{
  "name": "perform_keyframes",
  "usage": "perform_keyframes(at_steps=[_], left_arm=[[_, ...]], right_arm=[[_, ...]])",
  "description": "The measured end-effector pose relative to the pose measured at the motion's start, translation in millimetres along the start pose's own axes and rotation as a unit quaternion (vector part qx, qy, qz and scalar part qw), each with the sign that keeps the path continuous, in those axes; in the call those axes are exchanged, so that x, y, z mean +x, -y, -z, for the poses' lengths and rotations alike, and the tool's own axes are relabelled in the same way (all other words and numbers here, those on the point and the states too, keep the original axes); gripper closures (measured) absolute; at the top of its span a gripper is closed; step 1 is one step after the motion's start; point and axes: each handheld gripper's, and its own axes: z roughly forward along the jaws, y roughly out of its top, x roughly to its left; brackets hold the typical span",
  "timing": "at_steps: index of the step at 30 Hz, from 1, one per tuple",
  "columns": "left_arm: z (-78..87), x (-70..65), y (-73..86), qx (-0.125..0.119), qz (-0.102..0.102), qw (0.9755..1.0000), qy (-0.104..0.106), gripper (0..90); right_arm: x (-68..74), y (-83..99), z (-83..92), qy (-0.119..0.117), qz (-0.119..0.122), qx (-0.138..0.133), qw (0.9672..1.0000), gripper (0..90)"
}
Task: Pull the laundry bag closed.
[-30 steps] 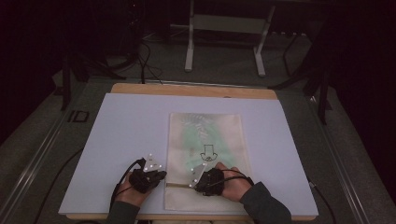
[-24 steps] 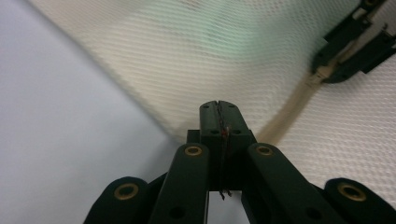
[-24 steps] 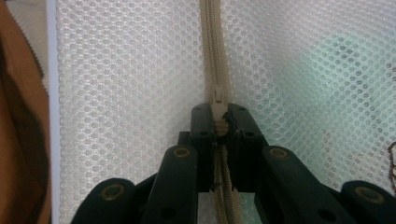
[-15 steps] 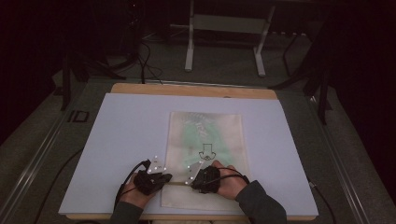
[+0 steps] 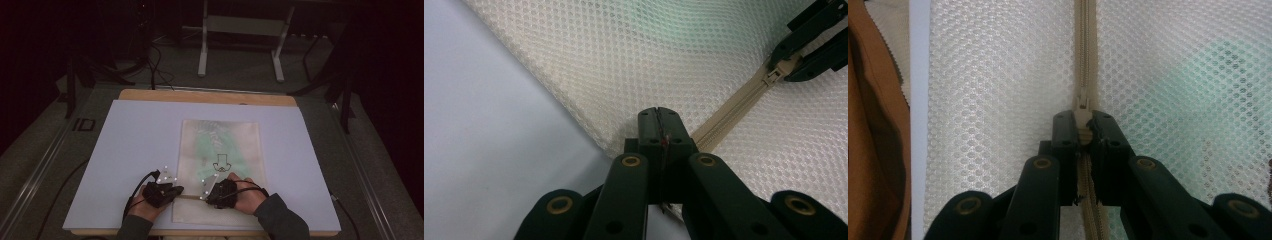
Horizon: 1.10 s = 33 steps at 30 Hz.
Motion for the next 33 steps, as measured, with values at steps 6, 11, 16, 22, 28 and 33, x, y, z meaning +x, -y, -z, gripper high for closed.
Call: perform_keyframes(at_steps=[6,11,16,22,28,33], left_arm=[[-0.1,0.6,0.9,-0.003,0.006,1.0000,0.002,89.5],[0.0,0.8,0.9,-0.003,0.007,1.0000,0.003,89.5],[0.0,0.3,1.6,-0.005,0.008,1.0000,0.002,89.5],[0.1,0.5,1.7,-0.006,0.008,0.9999,0.003,89.4],[0.0,1.1,1.9,-0.007,0.011,0.9999,0.004,89.4],[0.1,1.4,1.8,-0.006,0.011,0.9999,0.004,89.4]], right_arm=[[-0.5,1.7,0.8,0.000,0.002,0.004,1.0000,82.5],[-0.3,7.1,3.7,0.001,-0.002,0.007,1.0000,82.5],[0.2,8.0,4.5,0.002,0.001,0.010,0.9999,82.5],[1.4,10.4,6.7,0.004,0.002,0.012,0.9999,82.5],[2.3,13.5,9.3,0.004,0.003,0.016,0.9999,82.5],[2.0,18.1,11.1,0.004,0.000,0.018,0.9998,82.5]])
